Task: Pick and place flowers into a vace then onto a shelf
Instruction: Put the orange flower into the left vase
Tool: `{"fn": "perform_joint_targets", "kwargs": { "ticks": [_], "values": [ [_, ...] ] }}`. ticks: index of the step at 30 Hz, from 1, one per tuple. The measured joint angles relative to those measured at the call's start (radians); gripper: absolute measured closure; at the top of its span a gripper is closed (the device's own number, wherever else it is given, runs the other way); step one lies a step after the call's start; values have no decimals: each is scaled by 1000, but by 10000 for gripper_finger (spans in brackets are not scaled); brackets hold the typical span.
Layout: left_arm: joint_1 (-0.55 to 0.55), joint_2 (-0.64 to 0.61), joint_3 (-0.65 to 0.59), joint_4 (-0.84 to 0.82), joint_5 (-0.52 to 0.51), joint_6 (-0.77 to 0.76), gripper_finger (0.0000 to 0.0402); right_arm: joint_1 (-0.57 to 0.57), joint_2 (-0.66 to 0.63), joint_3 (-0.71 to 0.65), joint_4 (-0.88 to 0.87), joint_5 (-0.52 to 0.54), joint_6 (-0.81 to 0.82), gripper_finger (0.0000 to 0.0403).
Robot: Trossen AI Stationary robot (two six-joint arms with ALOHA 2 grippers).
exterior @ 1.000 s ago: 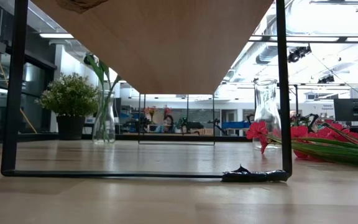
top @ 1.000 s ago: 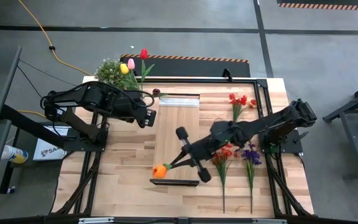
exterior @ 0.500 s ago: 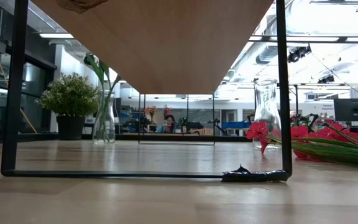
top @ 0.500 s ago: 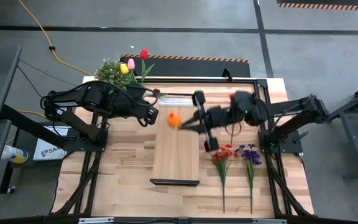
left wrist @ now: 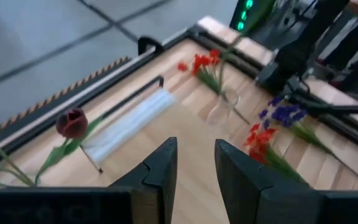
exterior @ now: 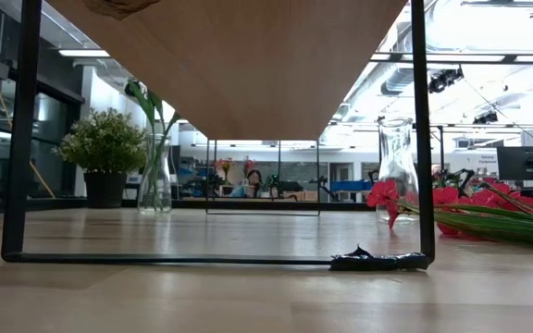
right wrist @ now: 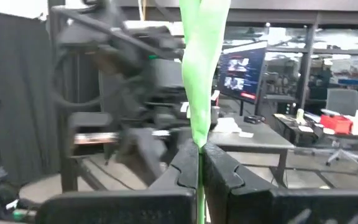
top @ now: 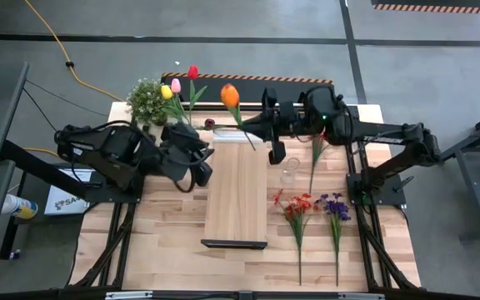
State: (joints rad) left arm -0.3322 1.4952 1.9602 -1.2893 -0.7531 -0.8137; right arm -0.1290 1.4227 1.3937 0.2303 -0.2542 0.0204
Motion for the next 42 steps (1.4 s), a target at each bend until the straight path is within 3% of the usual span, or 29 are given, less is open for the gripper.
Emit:
{"fn": "perform_joint_targets", "kwargs": {
  "ticks": [8,13,19,29,42],
  "values": [
    [-106,14,0,221,-195,161,259,-43,42,0,68,-52,128,403],
    [-128,27,1,350,-229,310,259,-40,98,0,180,-125,225,403],
    [-127,28,-1,344,-230,349,259,-34,130,0,249,-171,318,403],
    [-127,29,-1,337,-195,365,259,28,129,0,311,-213,322,403],
    [-127,37,-110,397,-177,286,259,86,129,0,321,-214,314,403]
  ]
}}
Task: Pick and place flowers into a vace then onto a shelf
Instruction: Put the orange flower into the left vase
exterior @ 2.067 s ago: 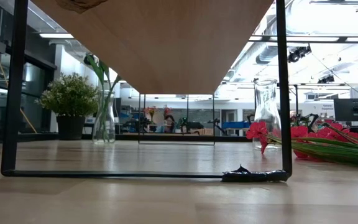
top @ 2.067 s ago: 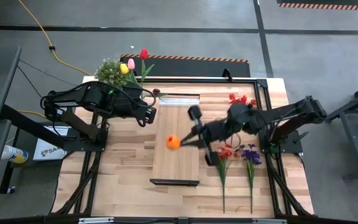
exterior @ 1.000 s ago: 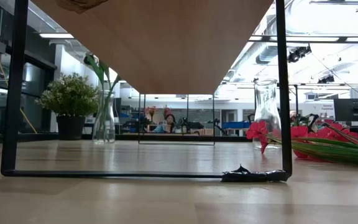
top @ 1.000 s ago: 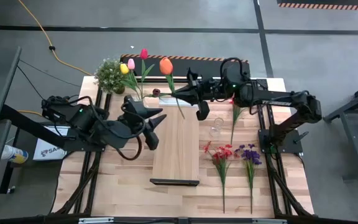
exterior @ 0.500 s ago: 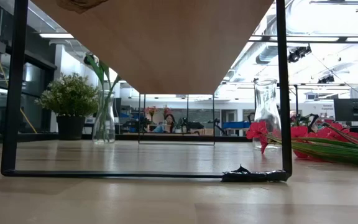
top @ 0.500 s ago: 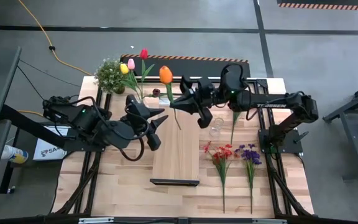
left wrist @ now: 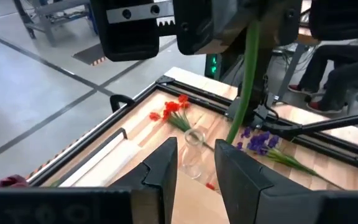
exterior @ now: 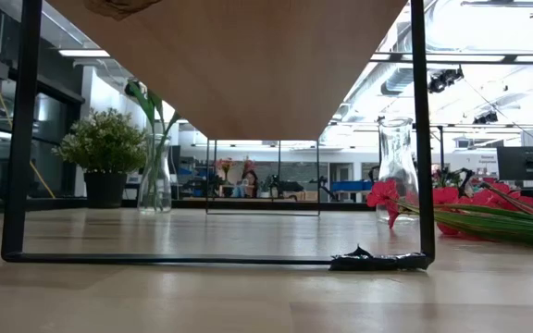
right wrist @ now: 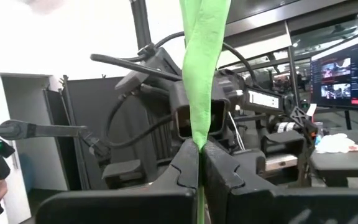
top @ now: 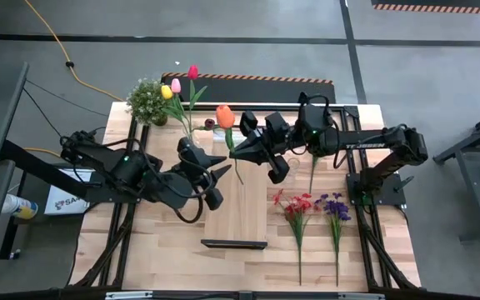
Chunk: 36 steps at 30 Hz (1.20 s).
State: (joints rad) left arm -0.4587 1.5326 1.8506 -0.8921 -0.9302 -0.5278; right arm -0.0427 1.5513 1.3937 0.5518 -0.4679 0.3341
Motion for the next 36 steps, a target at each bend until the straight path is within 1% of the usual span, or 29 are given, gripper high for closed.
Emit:
{"fn": "perform_joint_targets", "kwargs": {
  "ticks": [2,7,15,26,32,36],
  "values": [
    [0,-1,-12,35,0,0,259,0,0,0,0,0,-1,403],
    [0,-1,-16,59,2,6,259,0,0,0,0,0,0,403],
    [0,-1,-16,146,-24,109,259,0,0,0,-2,-3,1,403],
    [1,-2,-16,142,-34,114,259,6,0,0,-36,-7,-18,403],
    [1,-35,-15,143,-48,116,259,6,0,0,-59,-7,-26,403],
    [1,-34,-15,142,-47,114,259,6,0,0,-57,-7,-28,403]
  ]
}}
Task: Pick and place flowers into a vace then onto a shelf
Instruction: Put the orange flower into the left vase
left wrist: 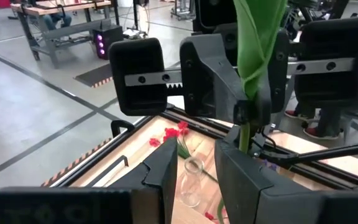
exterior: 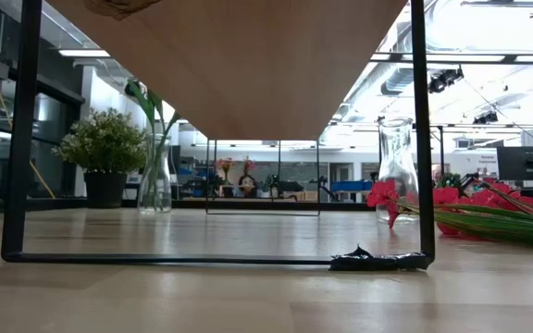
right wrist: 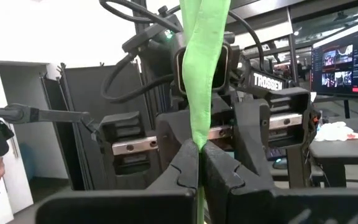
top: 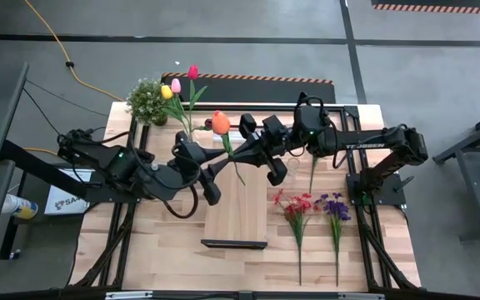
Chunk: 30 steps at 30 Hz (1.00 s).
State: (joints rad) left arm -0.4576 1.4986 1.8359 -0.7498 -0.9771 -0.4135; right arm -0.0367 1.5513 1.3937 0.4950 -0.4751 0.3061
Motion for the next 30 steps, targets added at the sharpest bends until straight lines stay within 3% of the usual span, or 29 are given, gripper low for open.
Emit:
{"fn": "perform_joint_targets", "kwargs": {
  "ticks": [19,30],
  "values": [
    [12,4,0,4,33,-18,259,15,0,0,3,5,-20,403],
    [101,25,-2,25,231,-32,259,27,0,0,1,7,-37,403]
  ]
}}
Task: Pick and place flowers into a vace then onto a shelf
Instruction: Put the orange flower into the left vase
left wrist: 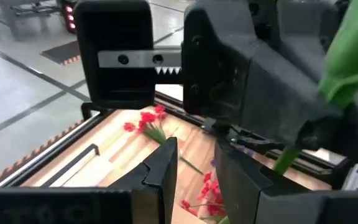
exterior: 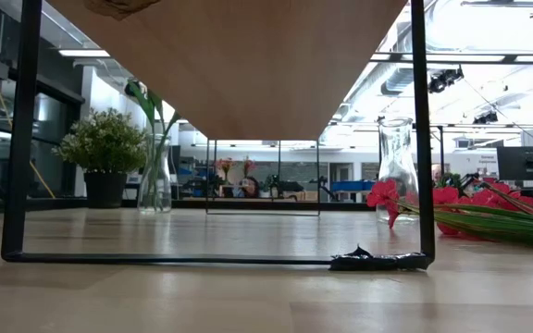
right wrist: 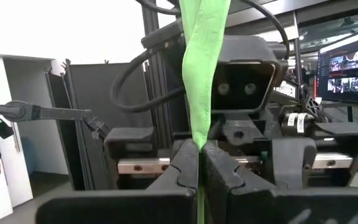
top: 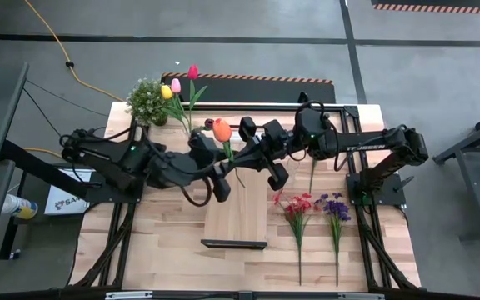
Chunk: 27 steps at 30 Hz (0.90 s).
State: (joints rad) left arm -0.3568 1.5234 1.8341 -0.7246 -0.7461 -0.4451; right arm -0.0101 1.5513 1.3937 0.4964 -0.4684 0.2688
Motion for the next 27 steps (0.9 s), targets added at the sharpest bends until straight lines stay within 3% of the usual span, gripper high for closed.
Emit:
{"fn": "perform_joint_targets", "kwargs": {
  "ticks": [13,27],
  "values": [
    [-36,-38,0,-98,8,-57,259,-10,0,0,-14,-10,3,403],
    [-36,-41,1,-87,80,-58,259,-11,0,0,-22,2,-16,403]
  ]
}}
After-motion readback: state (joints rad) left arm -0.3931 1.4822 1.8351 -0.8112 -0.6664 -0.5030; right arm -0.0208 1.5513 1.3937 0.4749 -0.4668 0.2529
